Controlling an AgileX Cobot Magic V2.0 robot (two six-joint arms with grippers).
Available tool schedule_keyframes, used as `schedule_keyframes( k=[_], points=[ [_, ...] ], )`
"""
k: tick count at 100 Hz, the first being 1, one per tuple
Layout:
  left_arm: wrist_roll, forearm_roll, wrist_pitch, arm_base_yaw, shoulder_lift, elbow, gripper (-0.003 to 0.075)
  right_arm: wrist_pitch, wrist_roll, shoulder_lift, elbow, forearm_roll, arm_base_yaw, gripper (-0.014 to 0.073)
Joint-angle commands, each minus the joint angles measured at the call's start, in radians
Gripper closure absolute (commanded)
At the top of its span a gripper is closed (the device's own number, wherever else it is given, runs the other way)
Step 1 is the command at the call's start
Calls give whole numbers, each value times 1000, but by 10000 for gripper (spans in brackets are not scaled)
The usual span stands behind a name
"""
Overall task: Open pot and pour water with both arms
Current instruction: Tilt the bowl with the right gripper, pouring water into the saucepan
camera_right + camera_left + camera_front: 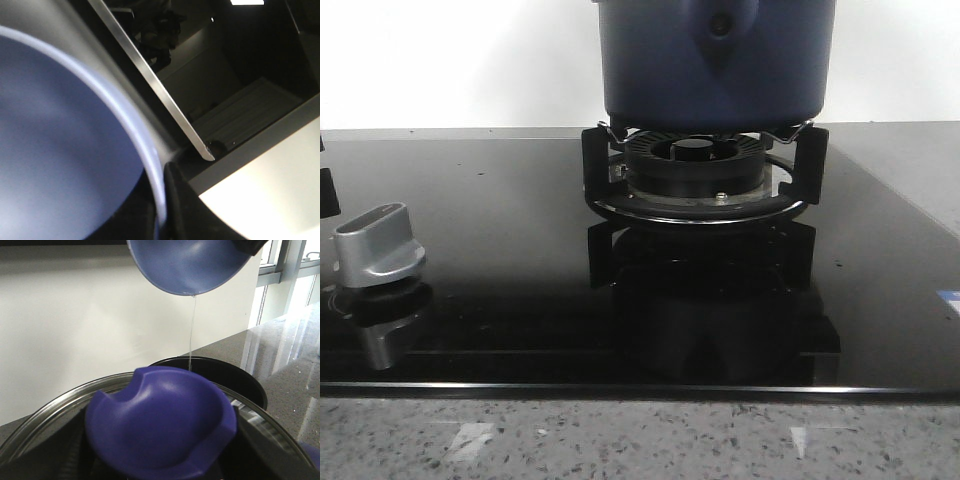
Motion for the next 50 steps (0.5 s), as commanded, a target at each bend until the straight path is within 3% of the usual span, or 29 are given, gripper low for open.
schedule_keyframes(
  k=[1,20,50],
  points=[
    [-8,-58,5,-9,-23,-37,405,0,5,-40,-36,-95,0,640],
    [-8,-58,5,-9,-23,-37,405,14,5,-40,-36,-67,0,641],
    [-8,-58,7,-9,-23,-37,405,76,5,-38,13,87,0,641]
  ],
)
